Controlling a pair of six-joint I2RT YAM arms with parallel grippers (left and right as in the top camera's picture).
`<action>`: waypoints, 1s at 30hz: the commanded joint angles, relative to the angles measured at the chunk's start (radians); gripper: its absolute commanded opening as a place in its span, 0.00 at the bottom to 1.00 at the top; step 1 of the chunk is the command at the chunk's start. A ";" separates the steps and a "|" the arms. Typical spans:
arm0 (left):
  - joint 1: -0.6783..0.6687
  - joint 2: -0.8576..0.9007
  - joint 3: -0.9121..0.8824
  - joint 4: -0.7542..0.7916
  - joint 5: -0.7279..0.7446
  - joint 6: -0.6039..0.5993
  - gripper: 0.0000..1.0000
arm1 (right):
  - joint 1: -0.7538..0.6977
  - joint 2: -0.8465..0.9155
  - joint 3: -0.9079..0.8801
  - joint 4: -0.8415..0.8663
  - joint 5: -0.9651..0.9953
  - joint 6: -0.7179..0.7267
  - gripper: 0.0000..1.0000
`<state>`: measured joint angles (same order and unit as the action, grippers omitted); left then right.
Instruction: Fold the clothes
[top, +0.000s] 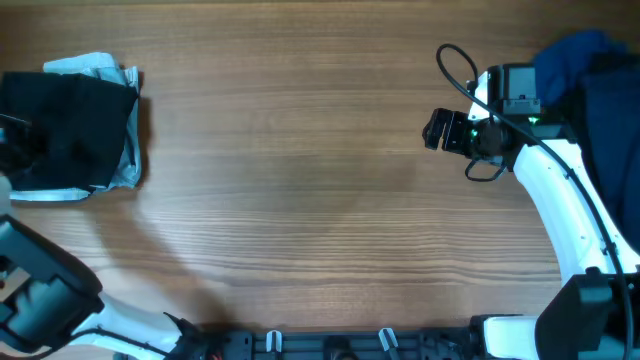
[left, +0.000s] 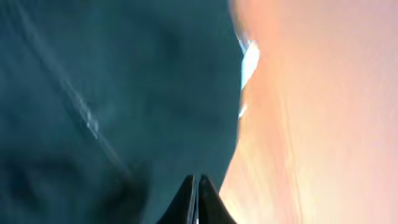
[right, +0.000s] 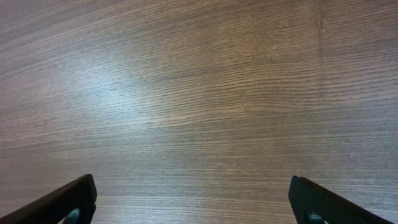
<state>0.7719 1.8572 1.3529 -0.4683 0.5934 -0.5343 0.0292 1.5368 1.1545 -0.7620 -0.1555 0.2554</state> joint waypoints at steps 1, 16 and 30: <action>-0.076 0.051 -0.034 -0.061 0.022 0.082 0.04 | 0.001 -0.005 0.004 0.003 0.010 -0.010 1.00; -0.177 -0.032 -0.087 -0.071 0.110 0.077 0.04 | 0.001 -0.005 0.004 0.003 0.010 -0.010 1.00; -0.426 -0.322 -0.079 -0.023 -0.080 0.018 0.95 | 0.001 -0.005 0.004 0.003 0.010 -0.009 1.00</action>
<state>0.3492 1.5288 1.2755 -0.4835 0.5312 -0.5198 0.0292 1.5368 1.1545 -0.7616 -0.1555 0.2554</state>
